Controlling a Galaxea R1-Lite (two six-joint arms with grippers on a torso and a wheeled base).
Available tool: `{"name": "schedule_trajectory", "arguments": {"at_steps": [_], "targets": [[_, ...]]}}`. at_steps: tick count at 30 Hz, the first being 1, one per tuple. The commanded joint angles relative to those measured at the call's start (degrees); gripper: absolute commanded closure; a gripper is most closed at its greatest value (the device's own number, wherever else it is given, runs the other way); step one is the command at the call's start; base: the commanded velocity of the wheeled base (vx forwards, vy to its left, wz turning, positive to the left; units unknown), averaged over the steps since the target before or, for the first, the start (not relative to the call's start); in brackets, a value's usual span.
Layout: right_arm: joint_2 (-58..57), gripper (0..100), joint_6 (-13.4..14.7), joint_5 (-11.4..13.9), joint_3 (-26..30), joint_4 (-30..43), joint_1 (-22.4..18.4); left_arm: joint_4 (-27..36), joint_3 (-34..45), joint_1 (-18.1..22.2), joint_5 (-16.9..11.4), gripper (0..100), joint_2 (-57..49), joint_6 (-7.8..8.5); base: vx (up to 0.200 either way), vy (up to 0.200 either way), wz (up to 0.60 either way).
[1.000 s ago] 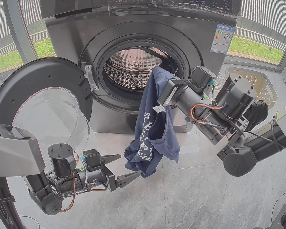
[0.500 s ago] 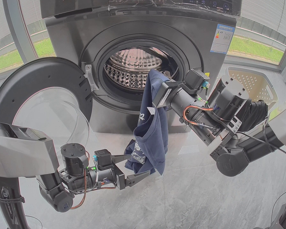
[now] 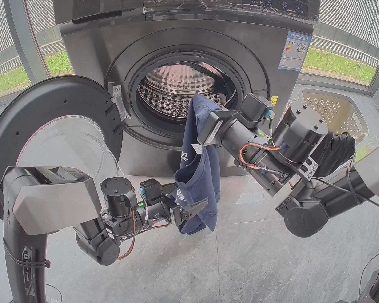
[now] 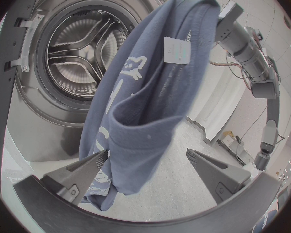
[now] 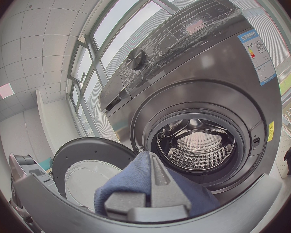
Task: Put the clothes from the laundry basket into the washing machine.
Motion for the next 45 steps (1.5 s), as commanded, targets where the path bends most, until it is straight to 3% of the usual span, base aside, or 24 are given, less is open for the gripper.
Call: {"name": "schedule_trajectory", "arguments": {"at_steps": [1,3,4,14,21,24,29,31,38,43,45], "targets": [[0.1,100,0.1,0.0,0.1,-0.3,0.2,-0.1,-3.5,0.1,1.1,0,3.0,-0.74,0.0,0.0,0.0],[0.1,100,0.1,0.0,0.1,-0.4,0.2,-0.1,-4.1,0.1,2.1,0,3.4,-0.74,0.0,0.0,0.0],[0.1,100,0.1,0.0,0.1,-0.4,0.2,-0.1,-4.2,0.1,2.2,100,3.6,-0.74,0.0,0.0,0.0],[-0.2,100,0.2,-0.4,1.6,-0.3,-0.9,-0.3,-2.1,0.0,3.8,100,-0.3,-0.65,0.0,0.0,0.0],[-0.9,100,0.3,-1.3,3.8,-0.5,-4.6,-0.2,8.4,0.4,3.8,100,-13.3,-0.48,0.0,0.0,0.0],[-3.8,100,0.3,-1.1,6.3,-0.5,-6.4,-0.1,16.4,3.0,3.3,100,-23.7,-0.3,0.0,0.0,0.0],[-8.2,100,0.3,-0.4,12.1,-0.6,-6.6,-0.1,21.5,5.8,0.8,100,-33.7,-0.92,0.0,0.0,0.0],[-9.9,100,0.4,0.4,15.0,-0.6,-6.6,-0.1,21.3,6.4,-0.6,100,-35.9,-1.71,0.0,0.0,0.0],[-15.1,100,1.2,3.1,25.9,-6.3,-6.7,-0.1,19.4,7.9,0.2,100,-38.1,-1.88,0.0,0.0,0.0],[-16.5,100,1.9,3.3,26.5,-7.8,-6.9,-0.1,16.5,8.3,1.3,100,-38.2,-1.97,0.0,0.0,0.0],[-16.5,100,1.8,3.2,26.6,-8.0,-7.2,-0.1,14.3,8.6,3.2,100,-38.2,-1.97,0.0,0.0,0.0]]}}
